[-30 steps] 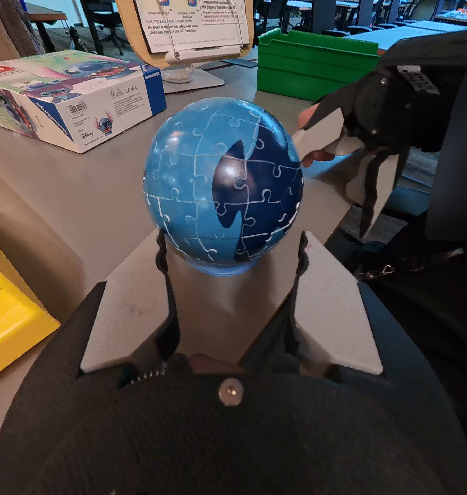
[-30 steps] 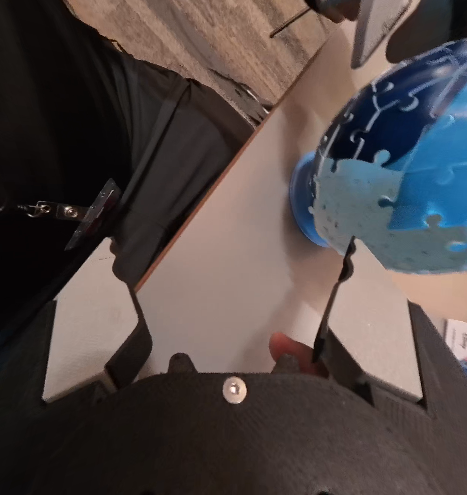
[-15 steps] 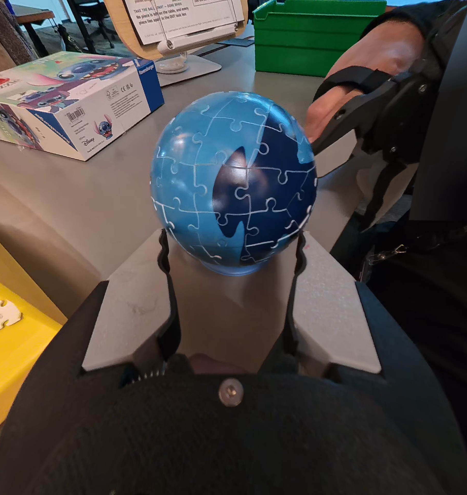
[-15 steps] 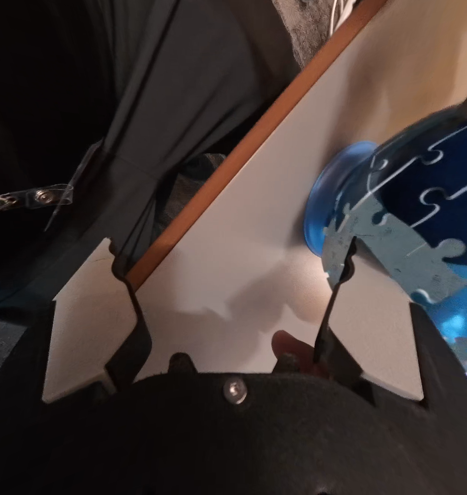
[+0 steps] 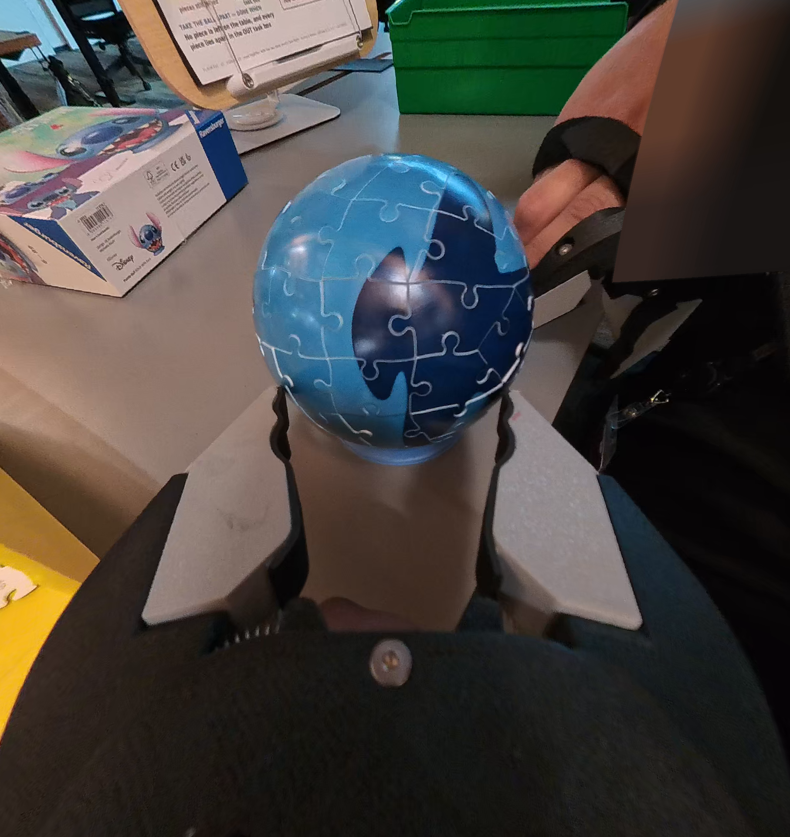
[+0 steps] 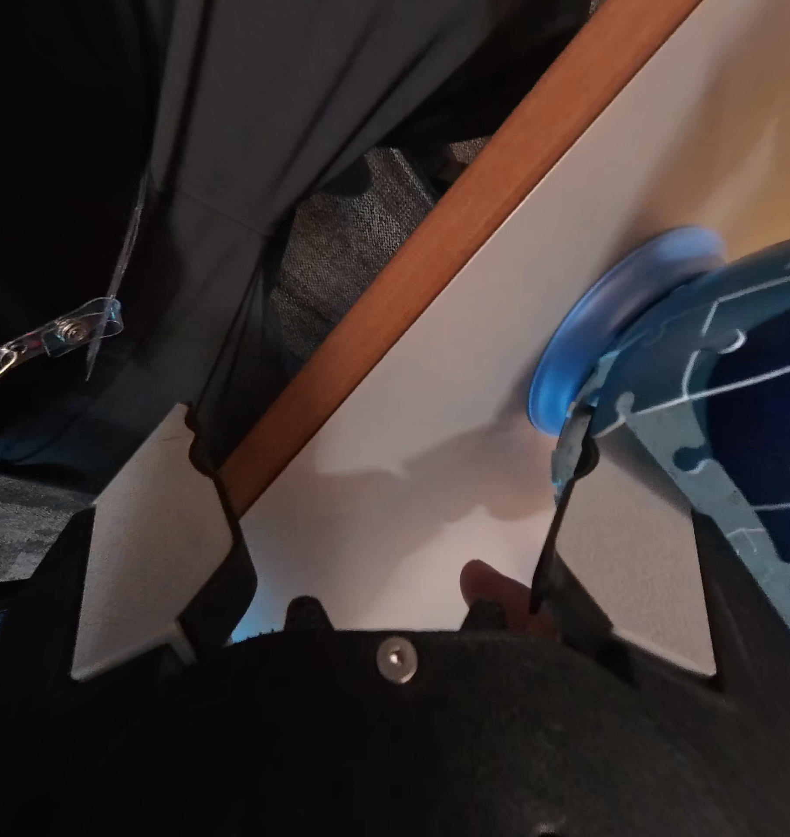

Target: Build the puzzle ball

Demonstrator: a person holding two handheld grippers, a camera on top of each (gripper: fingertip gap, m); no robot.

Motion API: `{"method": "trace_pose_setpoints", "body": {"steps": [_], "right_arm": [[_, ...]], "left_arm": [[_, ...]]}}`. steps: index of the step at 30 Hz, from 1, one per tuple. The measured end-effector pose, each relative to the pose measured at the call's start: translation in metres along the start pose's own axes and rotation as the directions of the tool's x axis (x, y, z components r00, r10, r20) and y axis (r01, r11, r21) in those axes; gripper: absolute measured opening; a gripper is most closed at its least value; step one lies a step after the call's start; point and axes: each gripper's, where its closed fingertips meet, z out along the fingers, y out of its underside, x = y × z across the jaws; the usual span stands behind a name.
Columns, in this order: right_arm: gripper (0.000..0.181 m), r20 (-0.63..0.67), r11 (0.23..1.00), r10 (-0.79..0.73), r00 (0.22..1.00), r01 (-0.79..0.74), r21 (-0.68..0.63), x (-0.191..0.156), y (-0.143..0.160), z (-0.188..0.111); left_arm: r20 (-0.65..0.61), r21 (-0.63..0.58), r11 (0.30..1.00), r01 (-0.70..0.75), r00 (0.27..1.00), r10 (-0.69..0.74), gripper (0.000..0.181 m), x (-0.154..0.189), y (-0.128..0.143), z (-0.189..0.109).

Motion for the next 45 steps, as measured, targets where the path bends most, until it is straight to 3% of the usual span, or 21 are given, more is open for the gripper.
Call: {"method": "trace_pose_setpoints", "body": {"steps": [29,35,45], "right_arm": [[0.159,-0.095,0.969,0.219,0.971,-0.228,-0.096,0.006,0.008,0.015],[0.159,-0.110,0.968,0.217,0.970,-0.228,-0.100,0.005,0.008,0.016],[0.159,-0.072,0.949,0.306,0.949,-0.310,-0.053,0.007,0.000,0.015]], "left_arm": [[-0.043,-0.034,0.998,-0.060,0.997,0.058,0.088,0.008,-0.015,0.004],[-0.127,-0.006,0.997,-0.080,0.989,0.079,0.090,0.011,-0.029,-0.002],[-0.286,-0.198,0.948,-0.249,0.940,0.187,0.091,0.002,-0.042,0.006]]}}
